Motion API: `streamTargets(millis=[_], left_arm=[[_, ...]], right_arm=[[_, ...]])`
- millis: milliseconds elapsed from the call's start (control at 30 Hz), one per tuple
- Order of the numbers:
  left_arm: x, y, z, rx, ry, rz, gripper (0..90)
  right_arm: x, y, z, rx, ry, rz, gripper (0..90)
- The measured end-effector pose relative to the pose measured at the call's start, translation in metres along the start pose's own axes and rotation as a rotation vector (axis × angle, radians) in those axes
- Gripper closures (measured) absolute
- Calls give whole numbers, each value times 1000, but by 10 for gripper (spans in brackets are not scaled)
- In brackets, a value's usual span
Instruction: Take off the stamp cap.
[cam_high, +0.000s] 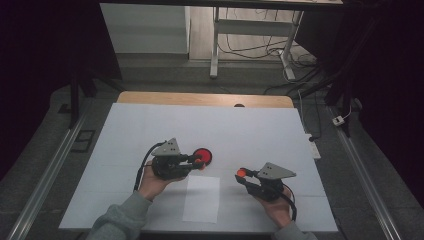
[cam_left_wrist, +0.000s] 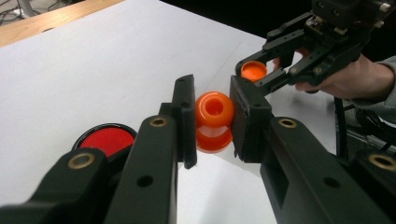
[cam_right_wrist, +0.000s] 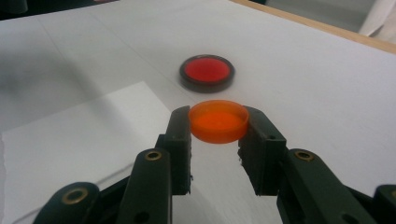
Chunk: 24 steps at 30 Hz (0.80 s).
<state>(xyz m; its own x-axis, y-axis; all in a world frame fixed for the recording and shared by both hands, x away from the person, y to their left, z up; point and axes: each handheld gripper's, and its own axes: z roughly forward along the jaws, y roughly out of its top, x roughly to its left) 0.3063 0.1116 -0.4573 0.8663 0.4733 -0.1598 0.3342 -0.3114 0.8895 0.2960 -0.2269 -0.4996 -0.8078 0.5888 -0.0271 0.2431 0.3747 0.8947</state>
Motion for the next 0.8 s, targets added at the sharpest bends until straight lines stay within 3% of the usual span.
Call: streamTargets(millis=[333,500,800], left_arm=[[3,0,-2,-4,26,0,724],[8,-1,-5,-14,49,-15,724],[11,6,-11,-29,98,11,724]], right_arm=[[-10,-9,-21,-3,-59,15,648],[-16,-15,-32,-2,-68,27,648],[-19,-22,-40,16,-78,20,648]])
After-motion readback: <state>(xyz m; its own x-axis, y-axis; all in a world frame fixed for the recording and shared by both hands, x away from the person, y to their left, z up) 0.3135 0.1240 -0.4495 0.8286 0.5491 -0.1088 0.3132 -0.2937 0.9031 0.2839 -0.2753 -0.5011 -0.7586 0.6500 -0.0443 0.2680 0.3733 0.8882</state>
